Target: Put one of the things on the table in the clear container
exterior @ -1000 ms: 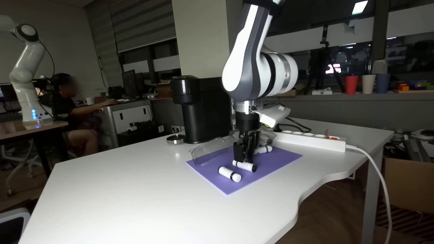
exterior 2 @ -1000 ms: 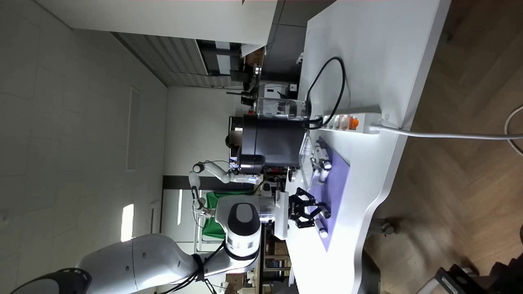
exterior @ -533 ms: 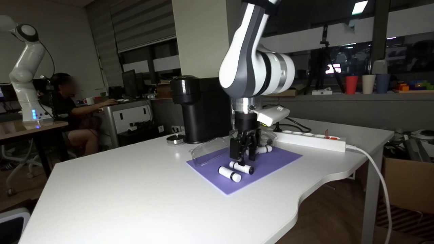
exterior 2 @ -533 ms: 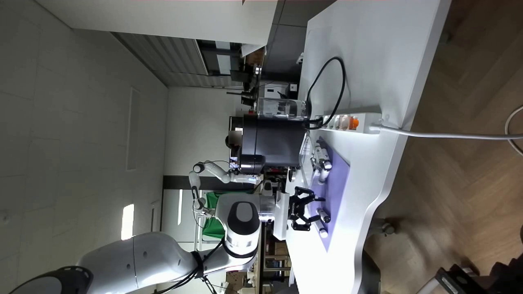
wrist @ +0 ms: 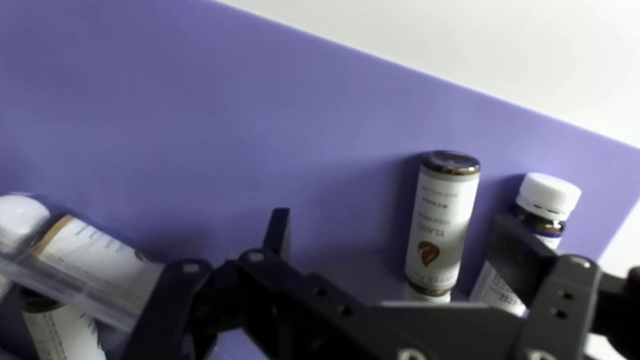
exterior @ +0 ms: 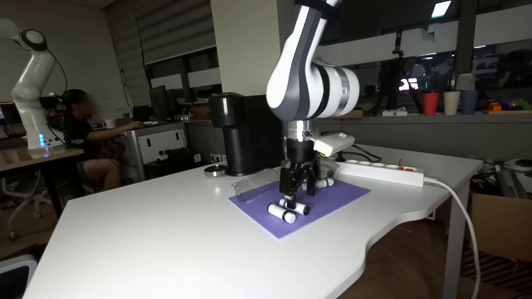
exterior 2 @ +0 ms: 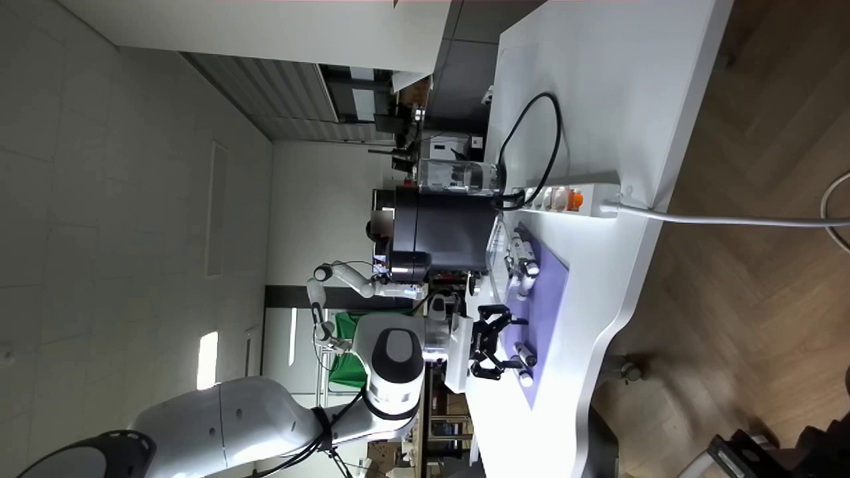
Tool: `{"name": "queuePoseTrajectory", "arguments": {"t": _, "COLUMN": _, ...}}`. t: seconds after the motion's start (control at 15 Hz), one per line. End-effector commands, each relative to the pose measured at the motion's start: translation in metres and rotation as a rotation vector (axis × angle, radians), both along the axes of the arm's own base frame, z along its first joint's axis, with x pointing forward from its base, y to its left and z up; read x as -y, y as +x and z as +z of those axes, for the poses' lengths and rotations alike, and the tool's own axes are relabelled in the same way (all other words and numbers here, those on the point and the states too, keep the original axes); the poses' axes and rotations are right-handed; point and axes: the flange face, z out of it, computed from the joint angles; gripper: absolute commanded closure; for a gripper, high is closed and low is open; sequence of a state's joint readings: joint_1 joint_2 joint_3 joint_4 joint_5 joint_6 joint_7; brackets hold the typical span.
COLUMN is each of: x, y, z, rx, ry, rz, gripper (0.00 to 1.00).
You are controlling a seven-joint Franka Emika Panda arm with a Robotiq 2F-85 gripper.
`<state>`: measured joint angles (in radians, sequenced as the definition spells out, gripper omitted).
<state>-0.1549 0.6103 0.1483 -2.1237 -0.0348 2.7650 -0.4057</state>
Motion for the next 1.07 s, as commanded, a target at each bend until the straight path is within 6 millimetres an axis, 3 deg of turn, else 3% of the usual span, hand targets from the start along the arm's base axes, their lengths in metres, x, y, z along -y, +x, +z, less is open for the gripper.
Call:
{"name": "queuePoseTrajectory", "arguments": {"t": 0.0, "x": 0.0, "y": 0.006, "z": -0.008, "rx": -0.011, "ry": 0.008, "rz": -0.008, "gripper": 0.0}}
{"name": "queuePoseTrajectory", "arguments": {"t": 0.07, "x": 0.0, "y": 0.006, "z": -0.01, "rx": -0.013, "ry": 0.008, "rz": -0.007, "gripper": 0.0}}
{"name": "queuePoseTrajectory", "arguments": {"t": 0.13, "x": 0.001, "y": 0.006, "z": -0.011, "rx": -0.005, "ry": 0.005, "rz": -0.007, "gripper": 0.25}}
{"name": "queuePoseTrajectory", "arguments": {"t": 0.27, "x": 0.002, "y": 0.007, "z": -0.01, "rx": 0.007, "ry": -0.001, "rz": -0.006, "gripper": 0.33}}
{"name": "queuePoseTrajectory", "arguments": {"t": 0.87, "x": 0.012, "y": 0.018, "z": 0.012, "rx": 0.012, "ry": 0.003, "rz": -0.027, "gripper": 0.97}}
{"name": "queuePoseTrajectory", "arguments": {"t": 1.0, "x": 0.011, "y": 0.017, "z": 0.023, "rx": -0.06, "ry": 0.039, "rz": -0.012, "gripper": 0.93}}
